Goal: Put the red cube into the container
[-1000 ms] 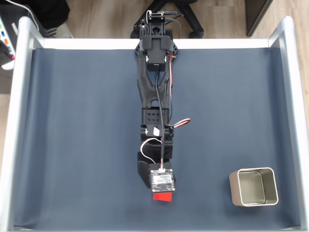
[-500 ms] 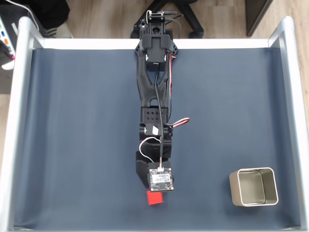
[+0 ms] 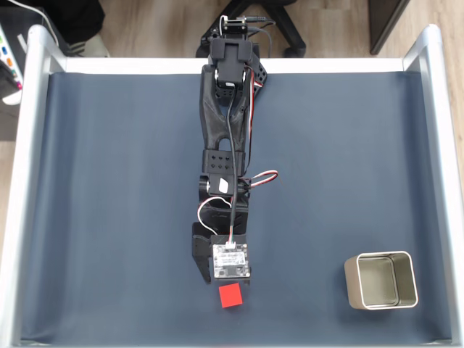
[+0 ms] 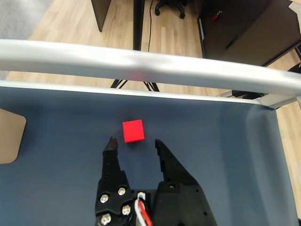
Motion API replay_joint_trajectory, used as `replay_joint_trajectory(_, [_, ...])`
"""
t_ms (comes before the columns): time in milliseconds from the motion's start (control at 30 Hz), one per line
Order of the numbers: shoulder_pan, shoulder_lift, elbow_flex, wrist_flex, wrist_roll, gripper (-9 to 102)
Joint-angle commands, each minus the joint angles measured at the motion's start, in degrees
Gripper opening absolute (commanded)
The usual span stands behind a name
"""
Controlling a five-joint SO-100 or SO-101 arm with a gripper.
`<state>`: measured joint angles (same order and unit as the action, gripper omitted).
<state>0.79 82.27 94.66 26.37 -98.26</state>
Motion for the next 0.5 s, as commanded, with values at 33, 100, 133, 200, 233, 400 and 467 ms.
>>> replay_joint_trajectory(33, [0.09, 4.31, -1.58, 0.35, -1.32, 27])
replay_joint_trajectory(100, [-0.09, 4.22, -1.85, 0.35, -1.67, 27])
replay_joint_trajectory(133, [-0.26, 4.22, -2.02, 0.35, -1.76, 27])
replay_joint_trajectory(200, [-0.44, 3.96, -2.29, 0.35, -1.85, 27])
replay_joint_trajectory(233, [-0.44, 3.87, -2.37, 0.35, -2.02, 27])
replay_joint_trajectory(400, [-0.53, 2.02, -2.46, -0.26, -3.6, 28])
replay_joint_trajectory(467, [-0.53, 1.05, -2.55, -0.88, -3.96, 28])
